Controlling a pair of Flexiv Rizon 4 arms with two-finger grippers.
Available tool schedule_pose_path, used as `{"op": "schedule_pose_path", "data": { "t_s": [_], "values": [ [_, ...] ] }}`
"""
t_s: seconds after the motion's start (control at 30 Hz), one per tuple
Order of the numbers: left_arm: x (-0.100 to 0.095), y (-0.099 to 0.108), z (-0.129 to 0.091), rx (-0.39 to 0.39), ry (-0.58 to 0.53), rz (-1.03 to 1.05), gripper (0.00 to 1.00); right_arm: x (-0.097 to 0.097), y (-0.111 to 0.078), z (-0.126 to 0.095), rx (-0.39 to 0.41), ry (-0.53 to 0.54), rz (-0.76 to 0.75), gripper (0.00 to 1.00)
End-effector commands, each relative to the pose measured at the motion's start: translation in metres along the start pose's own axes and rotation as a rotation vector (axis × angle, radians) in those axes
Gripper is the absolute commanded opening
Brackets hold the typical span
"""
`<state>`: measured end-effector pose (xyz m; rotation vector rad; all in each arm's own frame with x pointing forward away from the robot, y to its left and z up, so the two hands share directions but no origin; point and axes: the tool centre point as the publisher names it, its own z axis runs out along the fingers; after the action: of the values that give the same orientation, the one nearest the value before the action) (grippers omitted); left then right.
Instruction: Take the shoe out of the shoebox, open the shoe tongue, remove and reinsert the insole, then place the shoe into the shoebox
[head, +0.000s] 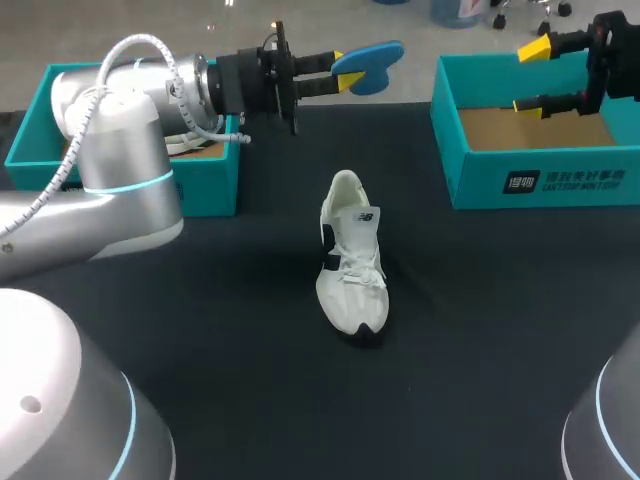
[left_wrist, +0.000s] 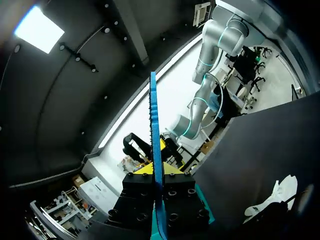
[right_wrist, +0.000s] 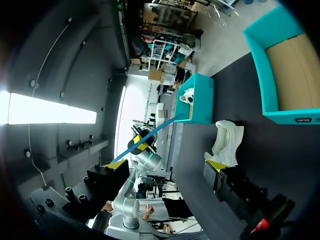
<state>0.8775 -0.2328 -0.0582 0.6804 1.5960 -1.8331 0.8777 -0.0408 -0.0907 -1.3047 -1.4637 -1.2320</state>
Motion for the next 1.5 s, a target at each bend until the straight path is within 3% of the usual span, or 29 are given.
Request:
{"op": "schedule_pose_path", "data": {
  "t_s": [0.03, 0.47, 0.53, 0.57, 0.63, 0.8, 0.97, 1.23, 1.27, 1.5],
  "values": [
    [-0.005, 0.004, -0.001, 0.058, 0.133, -0.368, 0.00, 0.000, 0.001, 0.000, 0.002, -0.001, 0.001, 1.00],
    [-0.005, 0.004, -0.001, 0.058, 0.133, -0.368, 0.00, 0.000, 0.001, 0.000, 0.002, -0.001, 0.001, 1.00],
    [-0.006, 0.007, -0.004, 0.098, 0.083, -0.521, 0.00, 0.000, 0.001, 0.000, 0.002, -0.001, 0.001, 1.00],
    [-0.006, 0.011, -0.005, 0.067, 0.029, -0.700, 0.00, 0.000, 0.001, 0.000, 0.002, -0.001, 0.001, 1.00],
    [-0.004, 0.012, -0.006, 0.092, -0.021, -0.836, 0.00, 0.000, 0.001, 0.000, 0.002, -0.001, 0.001, 1.00],
    [-0.001, 0.013, -0.002, 0.063, -0.063, -1.079, 0.00, 0.000, 0.001, 0.000, 0.002, -0.001, 0.001, 1.00],
    [-0.005, 0.009, -0.001, -0.010, -0.052, -1.254, 0.00, 0.000, 0.001, 0.000, 0.002, -0.001, 0.001, 1.00],
    [-0.008, 0.009, -0.009, -0.169, 0.087, -1.398, 0.00, 0.000, 0.001, 0.000, 0.002, -0.001, 0.001, 1.00],
    [-0.007, 0.010, -0.009, -0.136, 0.153, -1.377, 0.00, 0.000, 0.001, 0.000, 0.002, -0.001, 0.001, 1.00],
    [-0.007, 0.010, -0.009, -0.136, 0.153, -1.377, 0.00, 0.000, 0.001, 0.000, 0.002, -0.001, 0.001, 1.00]
  ]
}}
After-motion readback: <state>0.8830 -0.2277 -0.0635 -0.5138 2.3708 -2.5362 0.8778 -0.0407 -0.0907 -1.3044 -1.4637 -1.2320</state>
